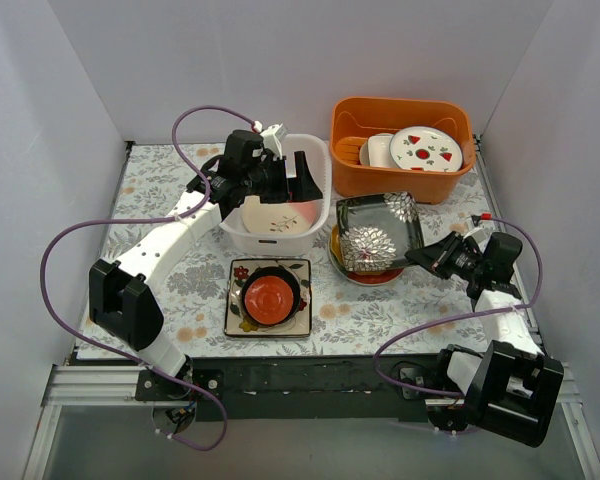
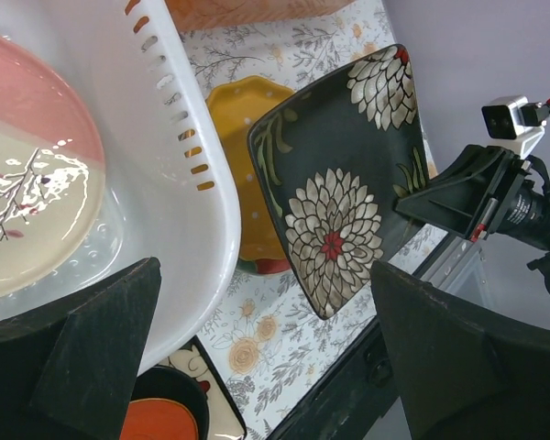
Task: Place the plates into the plastic bin on the countertop
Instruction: Pick up the plate at the center of the board.
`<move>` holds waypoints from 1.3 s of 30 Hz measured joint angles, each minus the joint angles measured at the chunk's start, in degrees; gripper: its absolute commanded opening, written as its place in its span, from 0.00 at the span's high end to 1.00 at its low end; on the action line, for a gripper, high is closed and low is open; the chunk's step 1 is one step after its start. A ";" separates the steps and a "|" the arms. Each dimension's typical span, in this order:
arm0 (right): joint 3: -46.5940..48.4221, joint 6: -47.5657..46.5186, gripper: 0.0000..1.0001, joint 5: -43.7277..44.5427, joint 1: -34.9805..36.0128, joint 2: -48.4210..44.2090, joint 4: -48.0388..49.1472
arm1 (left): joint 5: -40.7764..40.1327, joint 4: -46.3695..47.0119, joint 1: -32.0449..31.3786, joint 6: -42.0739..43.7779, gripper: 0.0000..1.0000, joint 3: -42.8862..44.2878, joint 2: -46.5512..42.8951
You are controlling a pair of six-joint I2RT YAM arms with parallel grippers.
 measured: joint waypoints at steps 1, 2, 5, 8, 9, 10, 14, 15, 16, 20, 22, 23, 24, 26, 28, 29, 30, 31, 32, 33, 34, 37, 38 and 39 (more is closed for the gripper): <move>0.15 0.02 0.99 -0.04 0.00 -0.24 -0.02 | 0.31 0.11 0.00 -0.07 0.02 -0.02 0.00; 0.24 0.15 0.99 -0.17 -0.02 -0.46 0.02 | 0.59 0.20 0.00 -0.22 0.02 -0.02 0.00; 0.28 1.22 0.99 -0.81 -0.04 -1.22 0.48 | 1.55 0.76 0.00 -0.44 0.02 -0.24 0.00; 0.28 2.80 0.99 -1.86 -0.04 -1.79 1.92 | 2.51 1.51 0.00 -0.70 0.02 -0.92 0.00; 0.28 3.34 0.99 -2.23 -0.04 -1.99 2.62 | 2.89 1.57 0.00 -0.90 0.02 -1.11 0.00; 0.28 3.96 0.99 -2.67 -0.04 -2.10 3.37 | 3.23 1.77 0.00 -0.98 0.02 -1.38 0.00; 0.28 6.71 0.99 -4.52 -0.04 -2.27 6.64 | 4.02 2.45 0.00 -1.44 0.02 -1.70 0.00; 0.28 7.43 0.99 -4.96 -0.04 -2.29 7.61 | 4.26 2.69 0.00 -1.53 0.02 -1.70 0.00; 0.28 8.13 0.99 -5.29 -0.04 -2.32 8.50 | 4.52 2.86 0.00 -1.68 0.02 -1.70 0.00; 0.26 11.19 0.99 -6.86 -0.04 -2.67 12.72 | 5.29 3.13 0.00 -1.97 0.02 -1.70 0.00; 0.26 12.24 0.99 -7.50 -0.04 -2.91 14.43 | 5.70 3.13 0.00 -2.19 0.02 -1.70 0.00; 0.26 12.74 0.99 -7.78 -0.04 -2.97 15.17 | 5.97 3.15 0.00 -2.32 0.02 -1.70 0.00; 0.26 13.14 0.99 -8.07 -0.04 -2.99 15.74 | 6.29 3.19 0.00 -2.40 0.02 -1.70 0.00; 0.26 13.68 0.99 -8.57 -0.04 -2.99 16.72 | 6.91 3.54 0.00 -2.64 0.02 -1.73 0.00; 0.26 14.32 0.99 -9.01 -0.04 -2.99 17.35 | 7.85 4.20 0.00 -3.02 0.02 -1.81 0.00; 0.26 14.47 0.99 -9.18 -0.04 -2.99 17.70 | 8.31 4.59 0.00 -3.23 0.02 -1.86 0.00; 0.26 14.64 0.99 -9.33 -0.02 -2.99 18.03 | 8.74 4.92 0.00 -3.32 0.02 -1.97 0.00; 0.26 14.78 0.99 -9.46 -0.02 -2.99 18.23 | 9.44 5.57 0.00 -3.69 0.02 -2.19 0.00; 0.26 14.86 0.99 -9.62 -0.02 -3.02 18.40 | 10.08 6.14 0.00 -3.98 0.02 -2.38 0.00; 0.26 14.93 0.99 -9.73 -0.02 -3.02 18.58 | 10.75 6.58 0.00 -4.33 0.02 -2.60 0.00; 0.26 15.06 0.99 -9.84 0.00 -3.02 18.69 | 11.23 6.95 -0.02 -4.63 0.02 -2.78 0.02; 0.26 15.74 0.99 -9.99 0.22 -3.02 19.54 | 12.37 8.11 -0.28 -5.53 0.02 -2.78 0.33; 0.26 15.98 0.99 -10.05 0.39 -3.02 19.91 | 12.59 8.66 -0.46 -5.68 0.02 -2.78 0.46; 0.26 16.17 0.99 -10.12 0.52 -3.02 20.31 | 12.76 9.09 -0.72 -5.81 0.02 -2.78 0.61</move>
